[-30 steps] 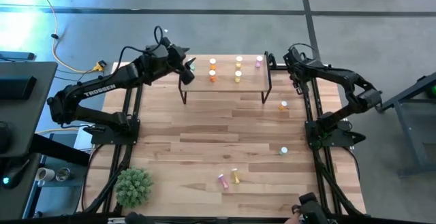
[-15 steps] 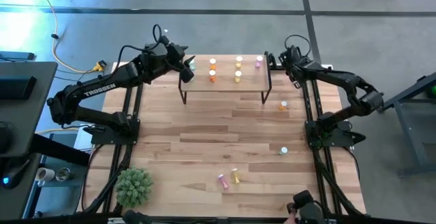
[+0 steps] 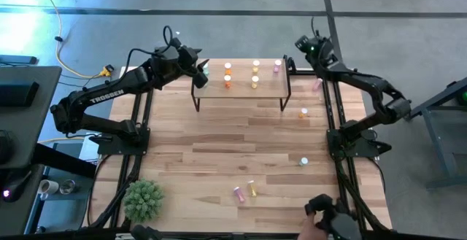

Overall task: Pick and place medicine bottles onto shelf by color
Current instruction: Put the top violet pill bottle on the shelf aligned with the other violet pill bottle

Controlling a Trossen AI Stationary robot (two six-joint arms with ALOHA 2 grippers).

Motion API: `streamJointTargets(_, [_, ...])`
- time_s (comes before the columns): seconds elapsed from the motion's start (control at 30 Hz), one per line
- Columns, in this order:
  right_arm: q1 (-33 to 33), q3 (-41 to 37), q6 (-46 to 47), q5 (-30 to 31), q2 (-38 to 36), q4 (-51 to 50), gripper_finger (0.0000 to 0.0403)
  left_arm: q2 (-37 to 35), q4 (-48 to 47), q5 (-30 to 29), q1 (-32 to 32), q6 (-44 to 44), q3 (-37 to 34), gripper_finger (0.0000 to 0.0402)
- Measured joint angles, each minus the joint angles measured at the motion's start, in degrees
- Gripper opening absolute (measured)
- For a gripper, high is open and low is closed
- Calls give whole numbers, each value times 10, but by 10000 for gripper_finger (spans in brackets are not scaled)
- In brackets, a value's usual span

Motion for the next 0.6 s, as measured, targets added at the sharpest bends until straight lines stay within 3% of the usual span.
streamJointTargets(0.13, [-3,70,-130,18,0,-31,192,0,9,-1,6,11,0,200])
streamJointTargets(0.23, [-23,120,-183,36,-1,-137,192,0,9,-7,12,14,0,200])
streamJointTargets(0.43, [-61,183,-201,31,0,-328,192,0,8,-28,16,15,0,200])
streamJointTargets(0.6, [-91,185,-242,-5,3,-370,192,0,8,-27,16,13,0,200])
